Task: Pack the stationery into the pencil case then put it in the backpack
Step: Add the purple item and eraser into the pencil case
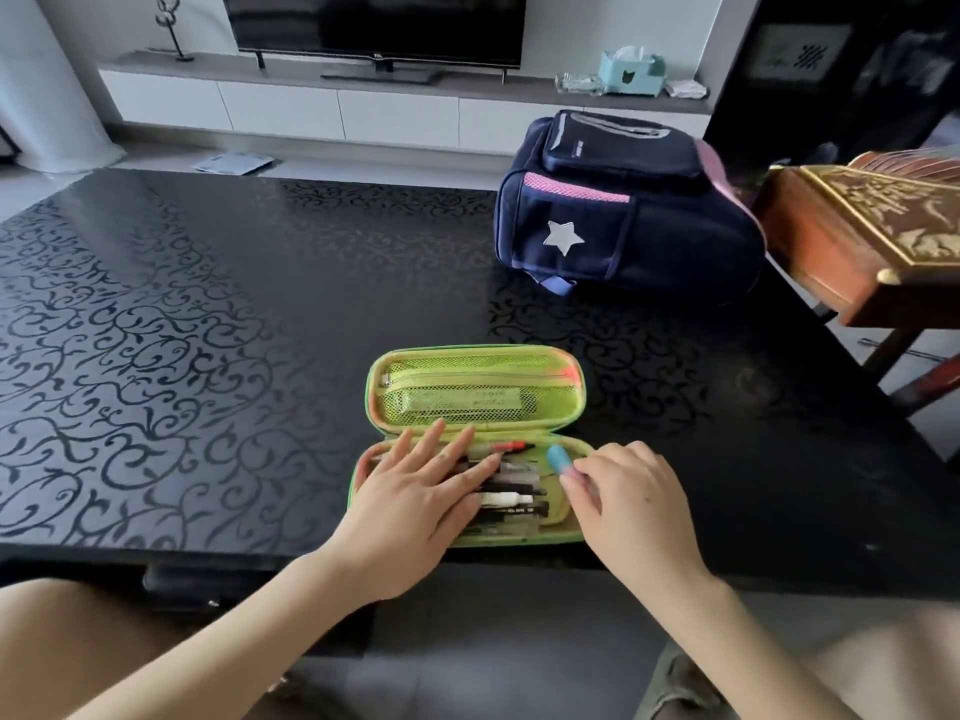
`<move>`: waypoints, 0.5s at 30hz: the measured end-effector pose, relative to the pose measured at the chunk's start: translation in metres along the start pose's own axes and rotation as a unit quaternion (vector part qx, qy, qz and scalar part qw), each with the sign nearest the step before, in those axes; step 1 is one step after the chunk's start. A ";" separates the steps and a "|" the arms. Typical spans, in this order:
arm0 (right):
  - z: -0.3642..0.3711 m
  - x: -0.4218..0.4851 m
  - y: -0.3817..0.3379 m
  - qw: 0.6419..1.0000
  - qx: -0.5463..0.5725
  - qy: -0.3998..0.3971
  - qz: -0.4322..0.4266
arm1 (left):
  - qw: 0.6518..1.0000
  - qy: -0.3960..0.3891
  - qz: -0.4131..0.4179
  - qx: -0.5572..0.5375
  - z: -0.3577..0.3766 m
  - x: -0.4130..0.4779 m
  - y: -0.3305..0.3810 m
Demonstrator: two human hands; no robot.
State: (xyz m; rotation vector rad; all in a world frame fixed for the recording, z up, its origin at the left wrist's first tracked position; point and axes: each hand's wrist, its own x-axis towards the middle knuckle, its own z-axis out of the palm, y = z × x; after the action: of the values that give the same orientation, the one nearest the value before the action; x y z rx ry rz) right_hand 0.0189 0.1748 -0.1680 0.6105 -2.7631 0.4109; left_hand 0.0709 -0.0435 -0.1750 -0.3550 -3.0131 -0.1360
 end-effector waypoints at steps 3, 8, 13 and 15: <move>0.001 0.000 -0.003 0.999 0.024 0.018 0.014 | 0.999 -0.030 0.026 0.004 0.000 -0.006 -0.001; 0.004 0.003 -0.003 0.987 0.097 0.011 0.126 | 0.999 -0.019 0.017 -0.047 0.000 -0.008 0.000; 0.003 0.005 0.000 0.973 0.143 0.000 0.180 | 0.996 0.025 0.013 -0.081 0.001 -0.011 0.004; 0.004 0.006 -0.004 0.970 0.148 0.008 0.190 | 0.994 0.059 0.025 -0.087 -0.001 -0.011 0.007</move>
State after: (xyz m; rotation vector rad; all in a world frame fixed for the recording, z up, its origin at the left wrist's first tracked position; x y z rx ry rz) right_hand 0.0143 0.1680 -0.1692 0.1269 -2.8206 0.9179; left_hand 0.0829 -0.0393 -0.1750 -0.4209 -2.8800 -0.4016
